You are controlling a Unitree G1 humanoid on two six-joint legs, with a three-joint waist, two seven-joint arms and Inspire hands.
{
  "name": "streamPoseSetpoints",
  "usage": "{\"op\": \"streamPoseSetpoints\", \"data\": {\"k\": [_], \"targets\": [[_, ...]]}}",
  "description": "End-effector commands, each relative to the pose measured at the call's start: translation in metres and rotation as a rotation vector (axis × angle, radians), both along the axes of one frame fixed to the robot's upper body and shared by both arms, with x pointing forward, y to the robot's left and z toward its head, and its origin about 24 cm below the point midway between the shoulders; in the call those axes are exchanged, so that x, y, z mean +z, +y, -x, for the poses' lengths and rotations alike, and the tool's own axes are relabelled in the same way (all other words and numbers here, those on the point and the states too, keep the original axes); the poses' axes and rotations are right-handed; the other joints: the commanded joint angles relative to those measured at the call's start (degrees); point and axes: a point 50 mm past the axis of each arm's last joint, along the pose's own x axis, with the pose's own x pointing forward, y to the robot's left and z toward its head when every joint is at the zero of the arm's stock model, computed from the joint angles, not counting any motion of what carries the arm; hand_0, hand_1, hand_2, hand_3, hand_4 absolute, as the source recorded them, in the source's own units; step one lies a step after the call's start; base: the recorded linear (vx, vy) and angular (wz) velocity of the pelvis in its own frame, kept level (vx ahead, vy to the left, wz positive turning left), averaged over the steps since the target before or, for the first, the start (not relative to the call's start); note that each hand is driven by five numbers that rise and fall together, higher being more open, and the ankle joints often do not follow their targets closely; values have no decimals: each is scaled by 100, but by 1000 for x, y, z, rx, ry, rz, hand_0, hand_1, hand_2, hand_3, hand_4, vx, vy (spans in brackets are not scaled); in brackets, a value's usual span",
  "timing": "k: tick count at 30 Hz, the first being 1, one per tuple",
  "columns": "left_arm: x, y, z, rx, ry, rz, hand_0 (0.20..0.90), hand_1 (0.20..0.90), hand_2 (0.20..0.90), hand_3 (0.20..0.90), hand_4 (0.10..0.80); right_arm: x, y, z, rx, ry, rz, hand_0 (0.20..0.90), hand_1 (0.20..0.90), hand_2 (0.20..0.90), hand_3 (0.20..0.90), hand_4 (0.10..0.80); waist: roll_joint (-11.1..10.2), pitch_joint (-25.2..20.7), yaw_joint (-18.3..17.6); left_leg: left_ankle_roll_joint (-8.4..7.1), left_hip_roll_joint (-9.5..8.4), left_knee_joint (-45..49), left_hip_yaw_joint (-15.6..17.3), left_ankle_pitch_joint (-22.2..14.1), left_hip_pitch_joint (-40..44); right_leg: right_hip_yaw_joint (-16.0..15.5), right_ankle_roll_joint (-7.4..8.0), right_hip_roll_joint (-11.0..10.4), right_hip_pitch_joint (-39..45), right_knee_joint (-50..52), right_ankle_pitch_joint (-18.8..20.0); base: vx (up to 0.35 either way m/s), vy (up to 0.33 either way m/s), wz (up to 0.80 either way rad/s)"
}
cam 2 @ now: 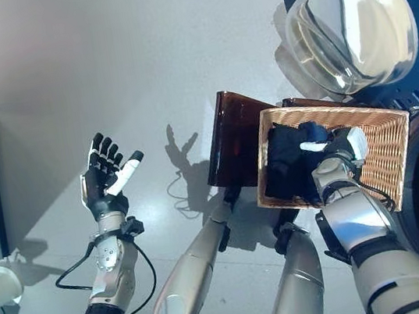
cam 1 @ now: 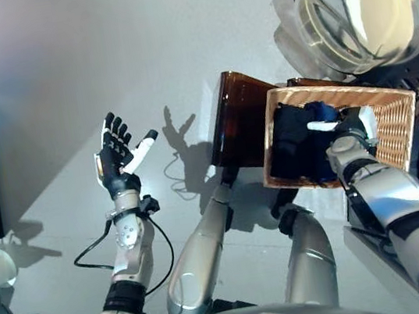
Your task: Pick up the clothes and place them into the washing machine
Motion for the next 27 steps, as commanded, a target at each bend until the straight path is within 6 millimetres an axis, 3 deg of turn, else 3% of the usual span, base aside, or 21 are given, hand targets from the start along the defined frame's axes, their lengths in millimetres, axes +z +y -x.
{"op": "streamPoseSetpoints", "data": {"k": [1,2,6,7,10,13,14,16,17,20,27], "targets": [[13,12,11,30,-109,-12,900,900,900,900,800,21,-47,16,-119,-74,84,200,200,200,200,300,140,-494,-108,-177,-12,52,337,-580,-100,329,88,28,791,-987,214,-123,62,-21],[14,13,11,30,-110,-12,900,900,900,900,800,21,-47,16,-119,-76,83,200,200,200,200,300,172,-462,-92,-156,11,38,372,-405,-159,288,61,37,742,-1021,379,-123,65,-20],[8,18,14,25,-90,-20,900,900,900,900,800,28,-51,15,-122,-164,30,200,200,200,200,300,52,-514,-232,-146,85,-96,507,-383,-7,402,120,90,926,-1411,580,-35,23,-32],[7,27,17,60,-89,-22,900,900,900,900,800,39,-43,5,-95,-259,17,200,200,200,200,300,-22,-518,-327,-144,123,-143,545,-363,30,460,126,127,931,-1477,636,-26,13,-40],[4,39,16,110,-65,-44,900,900,900,900,800,24,-19,1,-59,-428,-181,200,200,200,200,300,-174,-492,-574,-168,197,-233,647,-351,117,528,155,170,991,-1663,745,-23,9,-27],[-6,50,23,159,-36,6,900,900,900,900,800,8,-11,9,-123,-580,-399,200,200,200,200,300,-218,-490,-769,-174,225,-277,718,-345,178,597,169,205,1046,-1812,818,-22,17,-37],[-6,50,23,159,-35,6,900,900,900,900,800,8,-11,9,-123,-580,-400,200,200,200,200,300,-219,-491,-768,-174,225,-278,718,-345,179,597,169,205,1047,-1813,819,-9,4,-22],[-9,51,24,174,-36,46,900,900,900,900,800,-7,2,17,-208,-743,-614,200,200,200,200,300,-187,-507,-866,-179,235,-324,746,-346,216,600,183,186,1094,-1905,856,-10,16,-11],[-9,52,24,174,-35,45,900,900,900,900,800,-8,2,18,-209,-743,-616,200,200,200,200,300,-195,-513,-861,-179,234,-326,746,-346,221,600,183,185,1099,-1910,857,1,26,-9],[-17,43,24,174,-15,86,900,900,900,900,800,-34,34,31,-374,-981,-927,200,200,200,200,300,-88,-549,-955,-164,205,-342,773,-372,263,623,210,151,1146,-1970,870,13,37,-10],[-20,35,26,163,-12,107,900,900,900,900,800,-53,60,36,-470,-969,-1024,200,200,200,200,300,61,-581,-955,-148,169,-305,783,-382,254,636,206,105,1132,-1956,866,3,13,-2]]}}
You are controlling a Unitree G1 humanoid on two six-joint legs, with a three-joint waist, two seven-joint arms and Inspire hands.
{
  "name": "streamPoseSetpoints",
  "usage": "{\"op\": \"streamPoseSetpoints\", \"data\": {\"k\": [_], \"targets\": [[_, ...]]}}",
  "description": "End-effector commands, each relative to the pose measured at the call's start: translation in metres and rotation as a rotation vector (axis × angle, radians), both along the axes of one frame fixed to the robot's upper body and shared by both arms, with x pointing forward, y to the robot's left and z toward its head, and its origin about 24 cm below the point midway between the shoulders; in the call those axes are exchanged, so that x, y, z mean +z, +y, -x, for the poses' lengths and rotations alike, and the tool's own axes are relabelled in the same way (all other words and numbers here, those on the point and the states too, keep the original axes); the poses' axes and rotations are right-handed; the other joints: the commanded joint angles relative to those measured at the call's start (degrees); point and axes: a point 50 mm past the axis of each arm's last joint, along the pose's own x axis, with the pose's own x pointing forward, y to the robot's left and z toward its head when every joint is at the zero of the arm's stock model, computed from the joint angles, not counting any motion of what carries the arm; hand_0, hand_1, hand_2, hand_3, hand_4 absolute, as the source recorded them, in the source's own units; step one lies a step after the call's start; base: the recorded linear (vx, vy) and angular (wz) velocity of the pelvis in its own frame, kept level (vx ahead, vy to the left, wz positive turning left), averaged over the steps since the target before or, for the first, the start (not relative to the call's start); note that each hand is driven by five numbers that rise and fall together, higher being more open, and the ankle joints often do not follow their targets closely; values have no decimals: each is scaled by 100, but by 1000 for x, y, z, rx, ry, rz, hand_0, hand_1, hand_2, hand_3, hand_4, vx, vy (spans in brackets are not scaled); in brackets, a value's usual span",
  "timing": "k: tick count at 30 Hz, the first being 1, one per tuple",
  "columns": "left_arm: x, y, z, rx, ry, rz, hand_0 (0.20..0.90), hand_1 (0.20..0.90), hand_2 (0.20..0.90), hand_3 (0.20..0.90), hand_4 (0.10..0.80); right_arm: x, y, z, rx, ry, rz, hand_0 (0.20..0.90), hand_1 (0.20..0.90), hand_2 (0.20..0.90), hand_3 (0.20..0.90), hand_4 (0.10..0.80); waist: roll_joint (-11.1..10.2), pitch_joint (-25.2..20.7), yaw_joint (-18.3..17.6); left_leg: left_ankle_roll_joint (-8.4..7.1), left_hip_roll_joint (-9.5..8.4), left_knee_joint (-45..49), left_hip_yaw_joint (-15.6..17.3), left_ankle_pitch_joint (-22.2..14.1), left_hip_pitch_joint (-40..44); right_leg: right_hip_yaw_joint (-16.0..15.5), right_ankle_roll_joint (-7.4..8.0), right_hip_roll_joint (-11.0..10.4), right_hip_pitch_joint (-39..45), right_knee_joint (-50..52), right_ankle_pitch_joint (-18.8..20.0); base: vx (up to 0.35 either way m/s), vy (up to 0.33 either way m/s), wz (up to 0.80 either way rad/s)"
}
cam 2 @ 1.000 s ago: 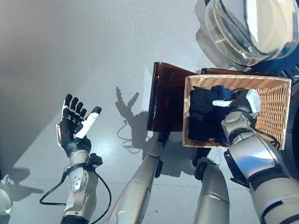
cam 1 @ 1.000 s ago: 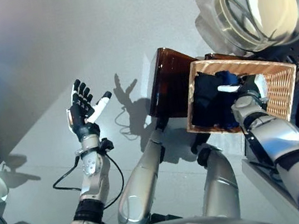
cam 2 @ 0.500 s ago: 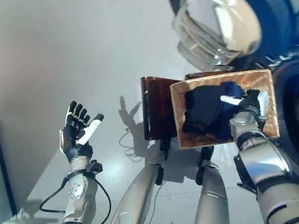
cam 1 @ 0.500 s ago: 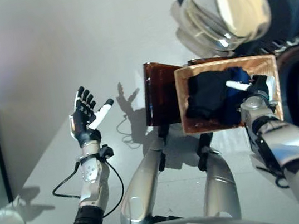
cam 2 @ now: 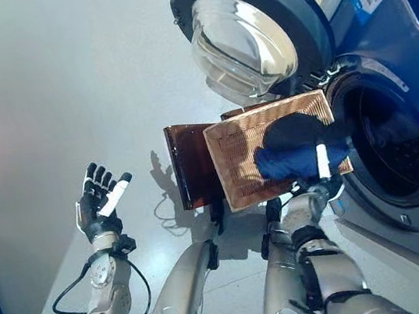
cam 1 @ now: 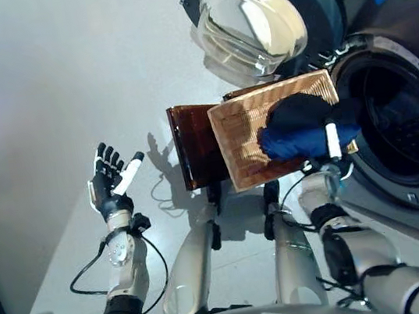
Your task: Pick up the clothes and place them into the washing machine
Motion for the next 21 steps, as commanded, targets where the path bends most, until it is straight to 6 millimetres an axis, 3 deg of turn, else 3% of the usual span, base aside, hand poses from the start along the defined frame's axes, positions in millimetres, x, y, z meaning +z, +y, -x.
{"op": "streamPoseSetpoints", "data": {"k": [1,13,21], "targets": [[23,10,2,70,-170,-15,900,900,900,900,800,17,-16,-2,-35,-96,117,200,200,200,200,300,179,-382,151,-369,-89,299,-90,-410,-406,-112,-62,-250,632,-800,152,0,0,0],[24,1,-1,58,-178,-10,900,900,900,900,800,12,12,-4,-81,-165,-19,200,200,200,200,300,363,-300,146,-362,-110,314,-45,-406,-451,-12,-85,-244,523,-697,123,0,0,0],[20,2,5,59,-163,-7,900,900,900,900,800,18,-3,-3,-295,-169,-107,200,200,200,200,300,543,-459,198,-340,-167,261,-33,-429,-409,39,-53,-290,548,-745,117,16,24,-1]]}}
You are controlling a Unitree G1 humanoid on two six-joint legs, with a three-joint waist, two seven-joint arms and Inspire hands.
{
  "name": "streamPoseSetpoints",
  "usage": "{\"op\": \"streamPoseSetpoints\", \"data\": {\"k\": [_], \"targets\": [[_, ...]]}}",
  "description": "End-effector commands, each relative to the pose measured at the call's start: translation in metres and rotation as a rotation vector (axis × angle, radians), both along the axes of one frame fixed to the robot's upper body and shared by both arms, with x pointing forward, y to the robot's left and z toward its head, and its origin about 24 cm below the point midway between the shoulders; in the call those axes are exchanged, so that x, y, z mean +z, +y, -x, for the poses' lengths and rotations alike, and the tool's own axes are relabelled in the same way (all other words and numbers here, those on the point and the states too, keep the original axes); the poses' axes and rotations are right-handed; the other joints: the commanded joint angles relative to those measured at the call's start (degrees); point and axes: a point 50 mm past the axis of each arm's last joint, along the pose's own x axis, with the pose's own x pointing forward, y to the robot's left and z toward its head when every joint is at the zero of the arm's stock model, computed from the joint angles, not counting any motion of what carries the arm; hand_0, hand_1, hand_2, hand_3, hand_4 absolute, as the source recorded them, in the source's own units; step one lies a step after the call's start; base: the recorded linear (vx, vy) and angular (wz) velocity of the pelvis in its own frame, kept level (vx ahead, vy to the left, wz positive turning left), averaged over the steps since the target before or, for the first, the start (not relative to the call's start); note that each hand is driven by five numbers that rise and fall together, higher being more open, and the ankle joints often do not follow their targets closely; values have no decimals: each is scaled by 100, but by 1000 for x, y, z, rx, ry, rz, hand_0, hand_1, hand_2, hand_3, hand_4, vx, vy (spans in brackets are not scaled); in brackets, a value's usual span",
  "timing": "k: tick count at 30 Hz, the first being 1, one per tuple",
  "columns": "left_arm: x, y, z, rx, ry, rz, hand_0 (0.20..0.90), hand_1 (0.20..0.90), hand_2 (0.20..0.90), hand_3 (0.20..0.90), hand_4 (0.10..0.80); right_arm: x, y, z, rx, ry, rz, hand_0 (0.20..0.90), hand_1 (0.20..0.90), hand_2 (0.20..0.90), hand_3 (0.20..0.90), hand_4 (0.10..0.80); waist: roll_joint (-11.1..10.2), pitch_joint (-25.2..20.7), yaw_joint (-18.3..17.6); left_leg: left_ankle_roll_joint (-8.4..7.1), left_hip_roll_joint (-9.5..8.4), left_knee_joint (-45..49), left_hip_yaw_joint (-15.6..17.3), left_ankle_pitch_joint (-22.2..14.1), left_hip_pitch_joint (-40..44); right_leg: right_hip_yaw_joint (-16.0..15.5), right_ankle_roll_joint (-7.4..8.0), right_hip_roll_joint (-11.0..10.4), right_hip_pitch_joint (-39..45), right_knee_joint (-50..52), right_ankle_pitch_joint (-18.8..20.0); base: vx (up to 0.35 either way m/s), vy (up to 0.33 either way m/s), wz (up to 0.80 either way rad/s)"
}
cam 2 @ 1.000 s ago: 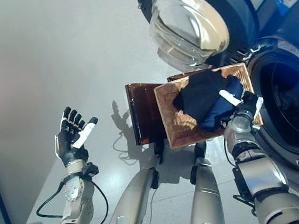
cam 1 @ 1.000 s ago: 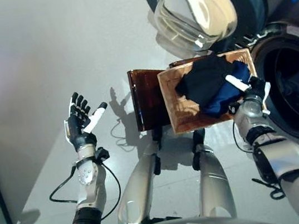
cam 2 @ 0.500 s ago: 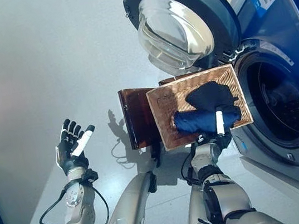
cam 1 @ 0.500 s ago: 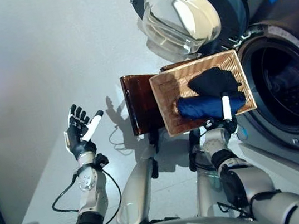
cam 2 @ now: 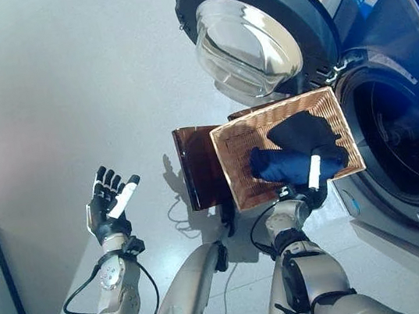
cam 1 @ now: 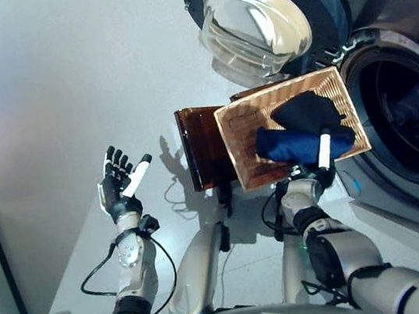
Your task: Pick up the clothes and place them into the washing machine
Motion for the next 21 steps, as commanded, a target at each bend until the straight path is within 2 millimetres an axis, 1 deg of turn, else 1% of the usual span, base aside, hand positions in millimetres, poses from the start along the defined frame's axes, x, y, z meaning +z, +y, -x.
{"op": "streamPoseSetpoints", "data": {"k": [1,6,7,8,10,11,12,13,14,15,16,17,18,19,20,21], "targets": [[24,16,2,74,-170,-33,900,900,900,900,800,17,-13,-3,-112,-70,40,200,200,200,200,300,83,-307,153,-332,-129,300,-84,-437,-468,-31,-26,-254,567,-833,139,31,37,-1],[20,16,5,66,-152,-38,900,900,900,900,800,16,-16,-2,-158,-68,6,200,200,200,200,300,195,-448,173,-311,-167,258,-17,-477,-377,34,11,-311,636,-885,137,49,50,-5],[17,17,7,66,-137,-34,900,900,900,900,800,19,-27,0,-183,-61,26,200,200,200,200,300,243,-488,158,-306,-180,254,-4,-492,-338,49,16,-328,666,-890,126,54,40,-7],[17,17,7,66,-137,-34,900,900,900,900,800,19,-27,0,-183,-61,26,200,200,200,200,300,244,-487,159,-306,-180,254,-4,-492,-336,49,16,-328,668,-891,127,55,36,-5],[15,21,9,76,-133,-37,900,900,900,900,800,37,-49,-2,-245,-103,82,200,200,200,200,300,306,-544,150,-309,-205,232,8,-500,-312,75,28,-348,685,-911,120,43,27,-2],[16,24,10,79,-138,-45,900,900,900,900,800,60,-68,-5,-283,-144,156,200,200,200,200,300,344,-572,155,-313,-217,219,5,-496,-309,86,39,-369,687,-933,134,38,16,0],[17,30,12,90,-139,-62,900,900,900,900,800,78,-87,-4,-323,-173,220,200,200,200,200,300,350,-599,149,-317,-220,211,-1,-497,-309,87,47,-386,695,-957,136,37,9,0],[19,34,14,95,-148,-79,900,900,900,900,800,114,-114,-2,-394,-225,324,200,200,200,200,300,392,-641,176,-321,-238,196,-16,-494,-310,84,54,-395,698,-994,149,31,2,1],[20,38,15,97,-150,-98,900,900,900,900,800,144,-133,2,-459,-257,401,200,200,200,200,300,408,-684,199,-326,-247,174,-31,-492,-309,79,63,-406,708,-1034,152,31,-2,3],[20,46,17,102,-138,-131,900,900,900,900,800,179,-156,9,-524,-303,497,200,200,200,200,300,378,-738,205,-335,-256,158,-43,-491,-304,77,74,-422,718,-1065,164,1,3,5],[20,47,16,100,-138,-139,900,900,900,900,800,209,-173,16,-578,-316,563,200,200,200,200,300,406,-769,245,-336,-262,122,-45,-428,-328,80,83,-433,695,-1103,230,37,-1,6],[18,53,19,108,-122,-157,900,900,900,900,800,251,-185,24,-631,-394,650,200,200,200,200,300,359,-842,268,-355,-264,98,-51,-466,-299,81,93,-443,713,-1119,196,6,11,7],[18,54,19,107,-123,-156,900,900,900,900,800,282,-189,30,-661,-439,720,200,200,200,200,300,372,-856,285,-358,-257,57,-31,-403,-328,92,100,-448,679,-1154,261,0,0,0],[19,56,19,109,-121,-161,900,900,900,900,800,301,-192,36,-664,-458,784,200,200,200,200,300,364,-868,273,-365,-254,33,-28,-388,-332,109,103,-444,658,-1155,272,0,0,0],[17,61,21,118,-105,-176,900,900,900,900,800,324,-199,47,-677,-469,878,200,200,200,200,300,303,-897,256,-378,-250,26,-29,-428,-308,125,108,-444,658,-1140,232,3,4,-8],[17,61,20,118,-106,-171,900,900,900,900,800,340,-202,51,-681,-480,921,200,200,200,200,300,321,-887,263,-386,-232,13,0,-373,-333,147,104,-440,606,-1118,274,26,2,-8]]}}
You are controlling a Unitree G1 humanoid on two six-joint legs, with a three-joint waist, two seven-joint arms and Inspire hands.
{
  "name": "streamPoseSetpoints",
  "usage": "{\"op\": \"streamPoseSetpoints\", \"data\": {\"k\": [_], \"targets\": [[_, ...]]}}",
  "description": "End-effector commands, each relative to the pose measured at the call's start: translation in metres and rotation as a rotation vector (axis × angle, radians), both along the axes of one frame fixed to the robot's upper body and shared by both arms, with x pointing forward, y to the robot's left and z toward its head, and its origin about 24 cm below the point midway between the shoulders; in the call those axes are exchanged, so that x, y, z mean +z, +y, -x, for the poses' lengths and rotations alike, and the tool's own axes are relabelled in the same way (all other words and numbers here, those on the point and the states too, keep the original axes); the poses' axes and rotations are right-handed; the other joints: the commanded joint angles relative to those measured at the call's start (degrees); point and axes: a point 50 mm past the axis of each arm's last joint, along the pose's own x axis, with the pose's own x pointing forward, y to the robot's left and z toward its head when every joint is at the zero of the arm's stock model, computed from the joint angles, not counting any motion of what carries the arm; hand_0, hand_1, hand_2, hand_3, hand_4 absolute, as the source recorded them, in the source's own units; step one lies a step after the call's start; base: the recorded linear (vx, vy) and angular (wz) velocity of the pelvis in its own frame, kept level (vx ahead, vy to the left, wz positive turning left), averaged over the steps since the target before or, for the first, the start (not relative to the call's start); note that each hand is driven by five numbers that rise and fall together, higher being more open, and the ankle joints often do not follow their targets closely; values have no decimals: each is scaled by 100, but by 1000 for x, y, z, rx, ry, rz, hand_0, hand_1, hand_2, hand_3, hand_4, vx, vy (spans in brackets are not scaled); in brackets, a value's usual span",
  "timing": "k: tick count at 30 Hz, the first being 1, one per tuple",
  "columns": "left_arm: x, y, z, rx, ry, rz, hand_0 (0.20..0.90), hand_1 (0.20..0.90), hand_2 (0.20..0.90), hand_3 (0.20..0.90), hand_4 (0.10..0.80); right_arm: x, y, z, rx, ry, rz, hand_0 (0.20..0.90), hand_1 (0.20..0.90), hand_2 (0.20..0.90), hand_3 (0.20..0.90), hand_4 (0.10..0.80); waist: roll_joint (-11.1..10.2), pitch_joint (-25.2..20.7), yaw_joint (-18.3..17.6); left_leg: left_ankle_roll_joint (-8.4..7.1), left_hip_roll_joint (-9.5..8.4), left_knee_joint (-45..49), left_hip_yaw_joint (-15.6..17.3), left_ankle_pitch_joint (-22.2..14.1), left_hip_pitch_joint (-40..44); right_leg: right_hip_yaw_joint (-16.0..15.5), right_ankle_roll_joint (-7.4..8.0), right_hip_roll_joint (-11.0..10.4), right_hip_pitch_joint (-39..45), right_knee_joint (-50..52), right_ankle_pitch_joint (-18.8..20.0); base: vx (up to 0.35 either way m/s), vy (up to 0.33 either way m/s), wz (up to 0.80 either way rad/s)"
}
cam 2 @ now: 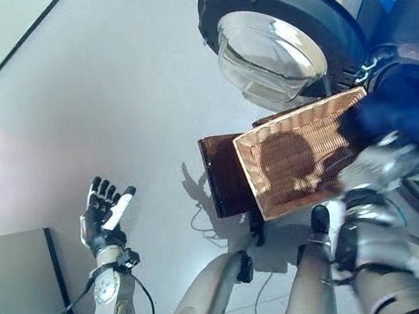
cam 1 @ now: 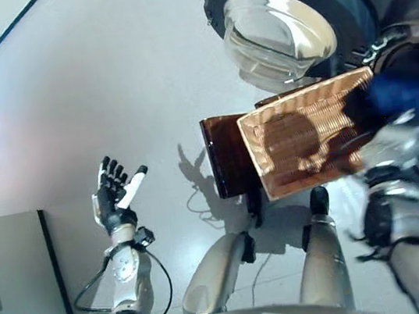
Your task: Pick up the clothes and place them into the washing machine
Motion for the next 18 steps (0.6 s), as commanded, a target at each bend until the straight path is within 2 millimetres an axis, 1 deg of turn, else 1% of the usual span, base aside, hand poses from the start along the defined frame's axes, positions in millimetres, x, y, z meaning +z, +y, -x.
{"op": "streamPoseSetpoints", "data": {"k": [1,2,4,5,6,7,8,9,10,11,12,14,15,18], "targets": [[27,33,-4,72,-145,-95,900,900,900,900,800,150,-9,36,-164,-137,695,200,200,200,200,300,-316,-428,-15,-601,-24,425,-163,-594,-380,-37,-145,-263,771,-1005,189,-31,8,-9],[27,33,-5,73,-144,-90,900,900,900,900,800,151,-9,34,-146,-124,709,900,900,900,900,800,-294,-407,-44,-597,-16,434,-143,-553,-404,-17,-155,-244,722,-972,224,17,2,-6],[25,33,-5,84,-137,-72,900,900,900,900,800,140,-8,26,-94,-83,714,900,900,900,900,800,-303,-390,-84,-603,0,478,-124,-612,-409,9,-169,-222,693,-894,168,-17,-7,-5],[21,31,-6,88,-122,-54,900,900,900,900,800,117,-4,13,-34,-47,668,900,900,900,900,800,-278,-364,-93,-594,11,505,-105,-576,-441,13,-189,-190,643,-860,201,-15,-13,-5],[21,32,-5,90,-119,-57,900,900,900,900,800,115,-4,13,-29,-47,666,900,900,900,900,800,-297,-375,-98,-598,10,516,-107,-628,-422,15,-188,-191,658,-842,152,-40,-13,-8],[17,31,-5,93,-108,-42,900,900,900,900,800,87,-3,3,24,28,605,900,900,900,900,800,-265,-358,-86,-590,21,535,-88,-590,-445,18,-199,-175,643,-836,185,-11,-7,-7],[17,31,-5,95,-109,-35,900,900,900,900,800,76,-3,1,41,55,578,900,900,900,900,800,-261,-357,-78,-591,25,542,-88,-592,-445,23,-205,-168,643,-832,177,-10,-6,-7],[16,32,-4,95,-108,-36,900,900,900,900,800,75,-3,1,42,56,578,900,900,900,900,800,-272,-367,-78,-595,23,546,-93,-640,-424,24,-204,-171,660,-821,131,-11,-7,-6],[15,31,-4,96,-106,-31,900,900,900,900,800,57,-1,-5,81,89,534,900,900,900,900,800,-253,-348,-76,-595,35,547,-89,-591,-443,20,-215,-160,645,-819,167,19,-8,-6],[15,31,-4,96,-105,-32,900,900,900,900,800,56,-2,-5,82,89,534,900,900,900,900,800,-261,-357,-75,-598,30,549,-94,-635,-424,19,-213,-165,661,-811,122,-22,-14,-5],[15,31,-4,95,-108,-26,900,900,900,900,800,30,7,-13,143,131,483,900,900,900,900,800,-251,-336,-68,-603,48,552,-96,-634,-418,14,-221,-148,664,-793,105,3,-18,-4],[14,30,-5,92,-102,-23,900,900,900,900,800,6,13,-18,192,182,428,900,900,900,900,800,-254,-322,-42,-598,51,559,-106,-624,-414,7,-232,-129,667,-769,94,0,0,0],[13,29,-5,92,-101,-19,900,900,900,900,800,-3,20,-22,220,175,407,900,900,900,900,800,-259,-315,-52,-598,61,554,-104,-611,-418,6,-237,-118,656,-770,103,0,0,0],[12,26,-6,90,-95,-10,900,900,900,900,800,-40,39,-28,294,217,323,900,900,900,900,800,-309,-305,-61,-599,82,559,-113,-612,-381,-14,-246,-109,689,-733,66,0,0,0]]}}
